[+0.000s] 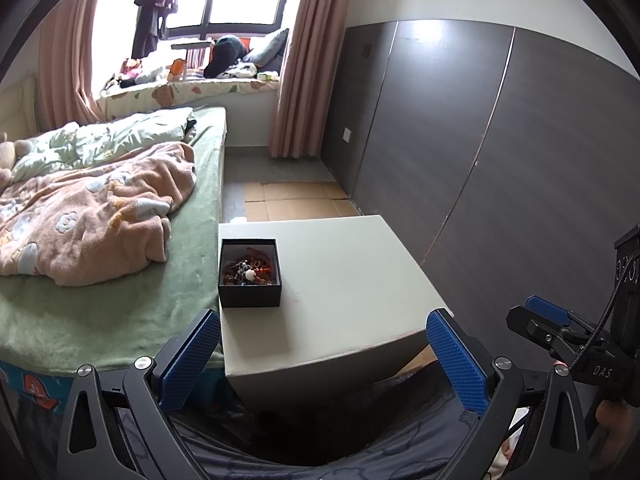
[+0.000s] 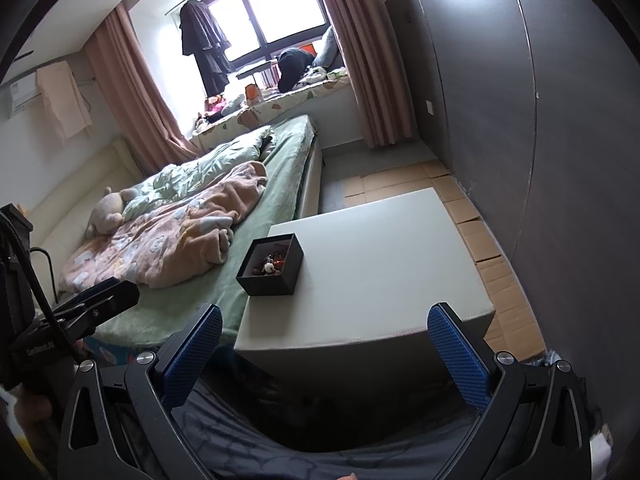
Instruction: Organize jewelry
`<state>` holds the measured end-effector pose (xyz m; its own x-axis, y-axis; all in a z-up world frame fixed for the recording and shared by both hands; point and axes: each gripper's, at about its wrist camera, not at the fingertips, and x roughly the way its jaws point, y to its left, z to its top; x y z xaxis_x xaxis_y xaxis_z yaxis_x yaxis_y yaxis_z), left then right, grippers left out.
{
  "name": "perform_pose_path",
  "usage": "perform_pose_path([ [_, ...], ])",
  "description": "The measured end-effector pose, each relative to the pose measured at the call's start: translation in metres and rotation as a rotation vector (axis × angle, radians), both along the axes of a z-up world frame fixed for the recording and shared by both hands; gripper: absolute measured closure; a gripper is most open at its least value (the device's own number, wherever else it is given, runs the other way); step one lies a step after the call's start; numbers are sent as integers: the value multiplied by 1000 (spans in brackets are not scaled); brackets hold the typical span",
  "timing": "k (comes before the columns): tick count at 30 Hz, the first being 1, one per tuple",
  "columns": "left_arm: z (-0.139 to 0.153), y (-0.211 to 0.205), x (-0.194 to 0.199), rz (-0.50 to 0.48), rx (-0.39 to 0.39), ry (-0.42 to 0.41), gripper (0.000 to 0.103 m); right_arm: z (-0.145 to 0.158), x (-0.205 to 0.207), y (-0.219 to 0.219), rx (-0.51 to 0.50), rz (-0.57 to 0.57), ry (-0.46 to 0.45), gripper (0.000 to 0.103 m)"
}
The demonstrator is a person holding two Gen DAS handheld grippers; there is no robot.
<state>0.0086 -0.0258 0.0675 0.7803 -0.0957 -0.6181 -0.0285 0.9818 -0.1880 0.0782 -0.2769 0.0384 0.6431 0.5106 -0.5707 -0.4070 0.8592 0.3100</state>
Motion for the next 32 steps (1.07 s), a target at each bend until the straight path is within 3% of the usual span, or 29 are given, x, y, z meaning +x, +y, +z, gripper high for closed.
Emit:
perform_pose_path([
  [32,1,11,-10,40,-11,-21,0,-2,-5,4,-5,-3,16,0],
])
